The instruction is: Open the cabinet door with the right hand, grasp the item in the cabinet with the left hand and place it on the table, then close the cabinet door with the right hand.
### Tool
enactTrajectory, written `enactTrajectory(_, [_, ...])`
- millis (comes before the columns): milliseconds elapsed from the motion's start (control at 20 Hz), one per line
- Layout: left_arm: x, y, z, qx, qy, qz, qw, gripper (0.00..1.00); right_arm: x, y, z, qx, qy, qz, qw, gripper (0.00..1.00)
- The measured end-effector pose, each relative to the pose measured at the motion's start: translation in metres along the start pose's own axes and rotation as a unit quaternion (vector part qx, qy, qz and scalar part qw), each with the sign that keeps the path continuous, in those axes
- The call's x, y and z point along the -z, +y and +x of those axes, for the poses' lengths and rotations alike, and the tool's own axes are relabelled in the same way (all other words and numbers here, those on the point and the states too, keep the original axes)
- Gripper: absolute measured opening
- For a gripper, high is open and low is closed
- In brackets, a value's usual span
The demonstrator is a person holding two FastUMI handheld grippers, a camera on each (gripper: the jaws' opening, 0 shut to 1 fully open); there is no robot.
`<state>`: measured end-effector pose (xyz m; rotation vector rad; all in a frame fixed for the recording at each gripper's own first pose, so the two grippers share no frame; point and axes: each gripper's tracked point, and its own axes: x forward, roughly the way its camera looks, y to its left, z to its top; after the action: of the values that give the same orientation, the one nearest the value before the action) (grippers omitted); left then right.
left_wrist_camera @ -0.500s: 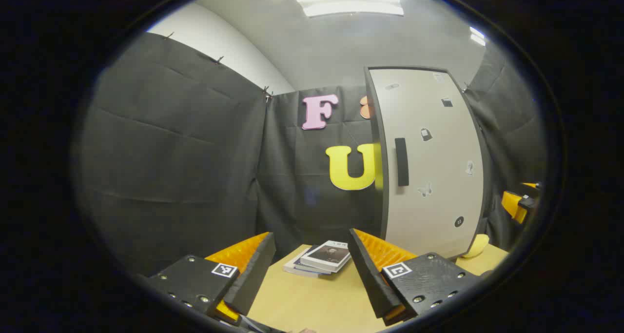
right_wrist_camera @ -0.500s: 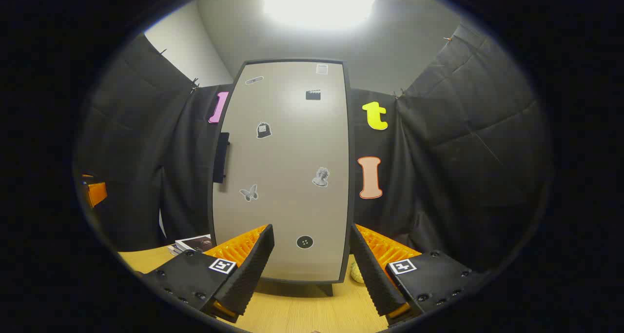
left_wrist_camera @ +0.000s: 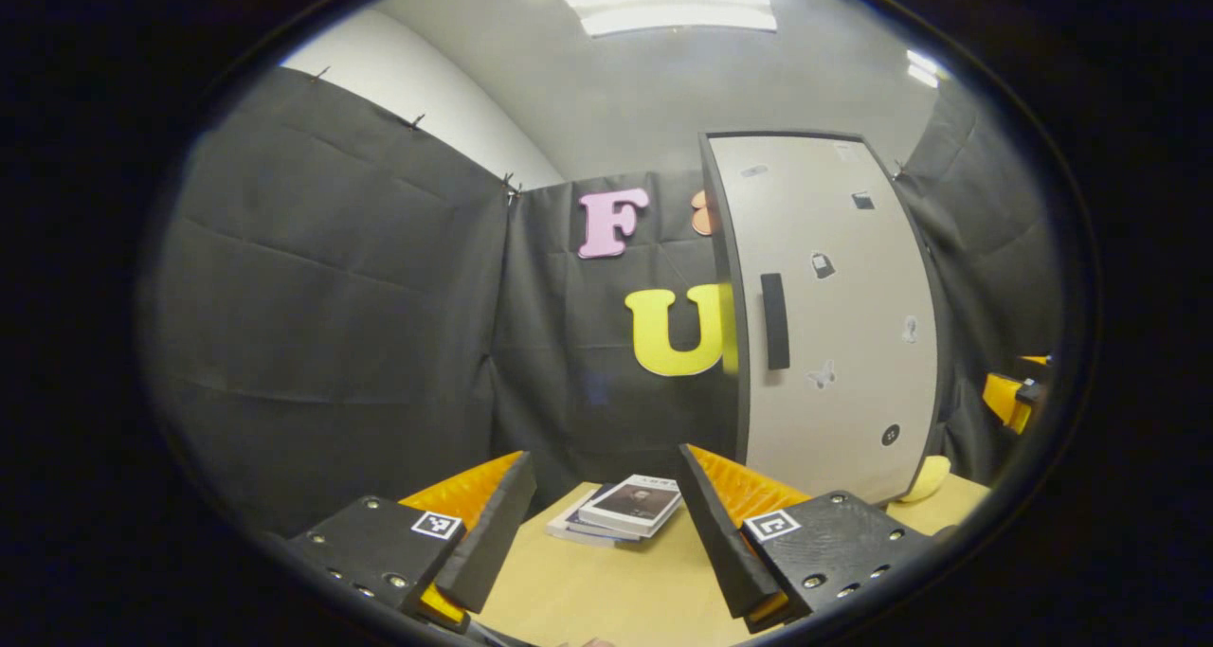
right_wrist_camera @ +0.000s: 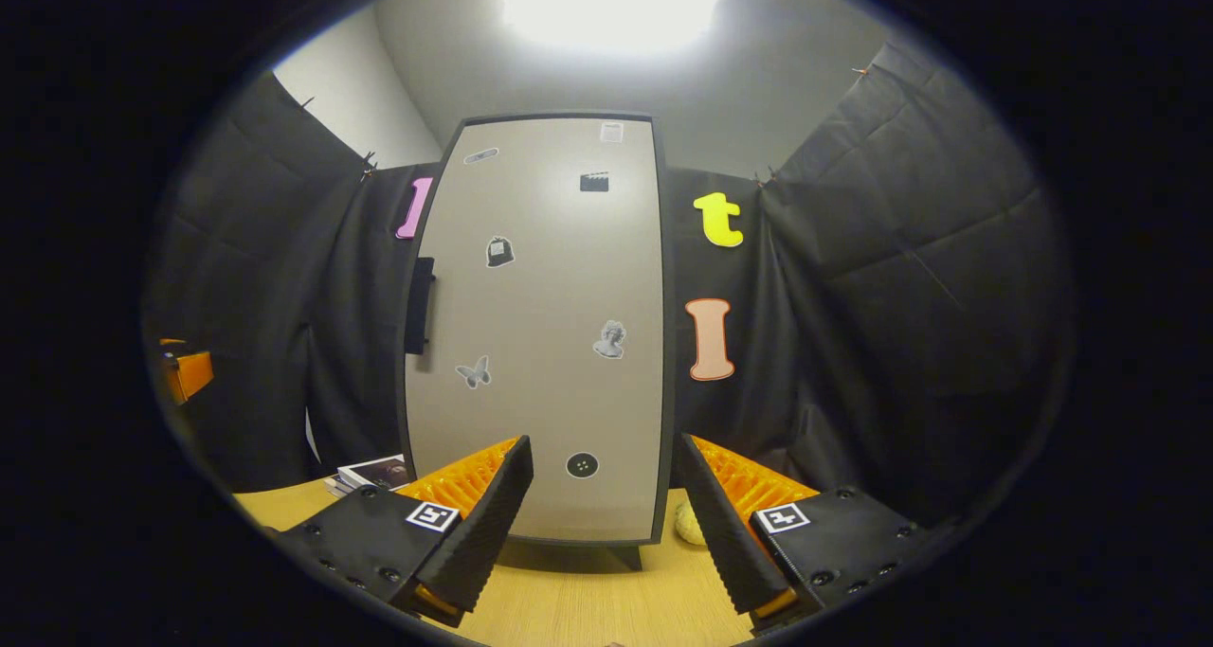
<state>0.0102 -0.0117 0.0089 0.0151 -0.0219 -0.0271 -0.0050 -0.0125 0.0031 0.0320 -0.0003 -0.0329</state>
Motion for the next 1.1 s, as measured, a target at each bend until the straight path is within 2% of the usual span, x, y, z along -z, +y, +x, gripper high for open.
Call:
enactTrajectory(300, [-0.003, -0.007, 0.003, 0.009, -0.003, 0.006, 1.000, 0.92, 0.001, -0.007, 0.007, 0.009, 0.016, 0.020, 1.000, 0.98])
enactTrajectory(550, [-0.006, 0.002, 0.002, 0.006, -0.005, 0.014, 1.000, 0.90, -0.016, 0.001, 0.020, -0.005, 0.014, 0.029, 0.999, 0.97])
enactTrajectory(1100, [0.011, 0.047, -0.002, -0.017, 0.012, 0.019, 1.000, 0.92, -0.078, 0.069, 0.081, -0.066, 0.013, 0.035, 0.997, 0.98])
